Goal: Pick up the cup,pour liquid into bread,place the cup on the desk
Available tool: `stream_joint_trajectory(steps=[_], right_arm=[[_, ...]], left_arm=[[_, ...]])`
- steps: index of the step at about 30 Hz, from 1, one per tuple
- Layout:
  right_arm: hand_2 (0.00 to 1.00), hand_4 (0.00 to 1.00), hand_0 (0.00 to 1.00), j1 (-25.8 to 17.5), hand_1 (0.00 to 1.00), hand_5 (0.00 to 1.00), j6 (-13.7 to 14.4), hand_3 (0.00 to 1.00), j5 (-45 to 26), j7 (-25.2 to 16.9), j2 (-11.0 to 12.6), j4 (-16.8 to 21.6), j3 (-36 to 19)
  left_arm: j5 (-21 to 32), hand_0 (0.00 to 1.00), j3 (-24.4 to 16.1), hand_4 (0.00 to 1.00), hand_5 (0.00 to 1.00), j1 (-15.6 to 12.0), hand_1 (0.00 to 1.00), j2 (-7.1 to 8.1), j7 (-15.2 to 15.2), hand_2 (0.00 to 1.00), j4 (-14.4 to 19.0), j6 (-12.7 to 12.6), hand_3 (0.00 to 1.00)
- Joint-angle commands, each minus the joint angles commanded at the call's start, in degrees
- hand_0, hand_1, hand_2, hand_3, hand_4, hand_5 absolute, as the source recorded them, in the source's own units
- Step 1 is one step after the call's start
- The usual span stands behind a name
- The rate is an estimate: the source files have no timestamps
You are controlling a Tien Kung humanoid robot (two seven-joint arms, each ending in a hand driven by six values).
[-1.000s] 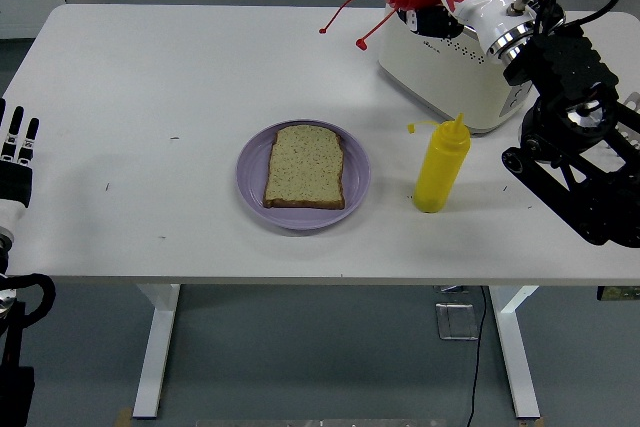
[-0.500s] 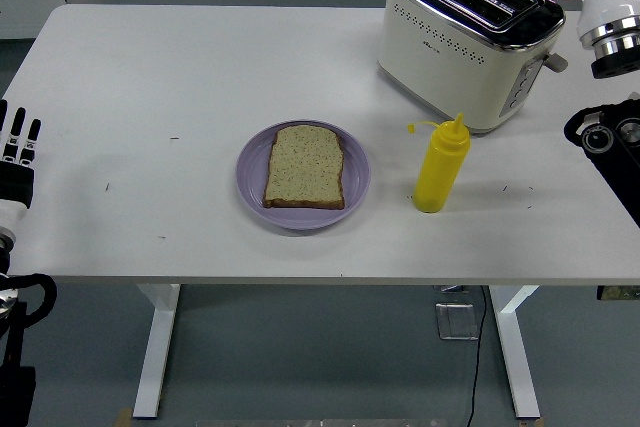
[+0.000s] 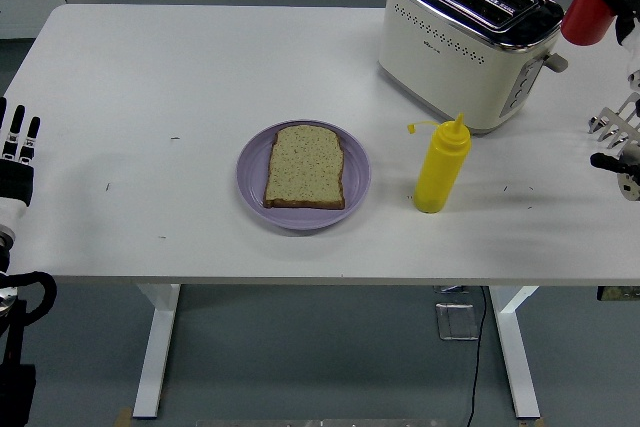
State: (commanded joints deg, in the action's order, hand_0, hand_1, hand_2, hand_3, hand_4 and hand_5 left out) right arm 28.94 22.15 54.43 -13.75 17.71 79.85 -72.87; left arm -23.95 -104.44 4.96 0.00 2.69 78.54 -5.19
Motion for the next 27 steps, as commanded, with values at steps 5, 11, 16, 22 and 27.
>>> stream_joint_trajectory(steps=[5, 11, 16, 22, 27], right_arm=[[0.199, 0.696, 0.060, -3.7, 0.049, 0.305, 0.9, 0.296, -7.5, -2.6, 0.8, -0.3, -0.3], [0.199, 0.681, 0.061, -8.2, 0.049, 0.298, 1.9, 0.297, -7.6, -4.6, 2.0, -1.6, 0.7], [0.200, 0.670, 0.062, -11.5, 0.049, 0.290, 3.3, 0.297, -6.9, -5.5, 2.9, -4.2, 4.4], [0.200, 0.661, 0.064, -12.7, 0.058, 0.285, 4.0, 0.298, -7.8, -7.2, 2.9, -6.4, 8.5], [0.202, 0.659, 0.062, -11.8, 0.066, 0.283, 4.0, 0.301, -8.2, -8.1, 2.0, -8.1, 11.5]], left_arm=[[0.0, 0.785, 0.1, 0.511, 0.998, 0.1, 0.736, 0.00, 0.0, 0.736, 0.0, 0.0, 0.692], [0.0, 0.785, 0.1, 0.510, 0.998, 0.1, 0.736, 0.00, 0.0, 0.735, 0.0, 0.0, 0.692], [0.0, 0.785, 0.2, 0.510, 0.998, 0.1, 0.736, 0.00, 0.0, 0.735, 0.0, 0.1, 0.692], [0.1, 0.785, 0.3, 0.511, 0.998, 0.1, 0.736, 0.00, 0.0, 0.736, 0.0, 0.0, 0.692], [0.1, 0.784, 0.3, 0.510, 0.998, 0.2, 0.736, 0.00, 0.0, 0.736, 0.0, 0.0, 0.692]])
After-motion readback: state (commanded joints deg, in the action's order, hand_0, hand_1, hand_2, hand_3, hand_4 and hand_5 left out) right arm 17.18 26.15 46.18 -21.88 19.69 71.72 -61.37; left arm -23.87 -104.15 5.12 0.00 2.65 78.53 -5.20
